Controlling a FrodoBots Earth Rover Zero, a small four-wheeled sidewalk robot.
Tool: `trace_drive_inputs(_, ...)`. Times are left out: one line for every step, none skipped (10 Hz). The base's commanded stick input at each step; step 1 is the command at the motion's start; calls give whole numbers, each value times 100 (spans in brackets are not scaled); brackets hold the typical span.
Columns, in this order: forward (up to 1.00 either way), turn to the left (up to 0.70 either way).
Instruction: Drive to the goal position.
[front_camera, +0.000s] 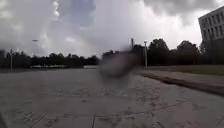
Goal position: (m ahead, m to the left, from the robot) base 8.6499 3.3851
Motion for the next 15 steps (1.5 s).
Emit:
trace_drive_inputs(70,1)
trace_drive_inputs(70,0)
trace_drive_inputs(70,0)
trace_drive_inputs(70,0)
trace_drive_inputs(70,0)
trace_drive_inputs(70,0)
trace_drive_inputs(70,1)
trace_drive_inputs(70,3)
trace_drive_inputs(70,4)
trace_drive_inputs(70,4)
trace_drive_inputs(70,4)
trace_drive_inputs(70,4)
trace_drive_inputs(70,4)
trace_drive_inputs(70,3)
trace_drive_inputs(70,3)
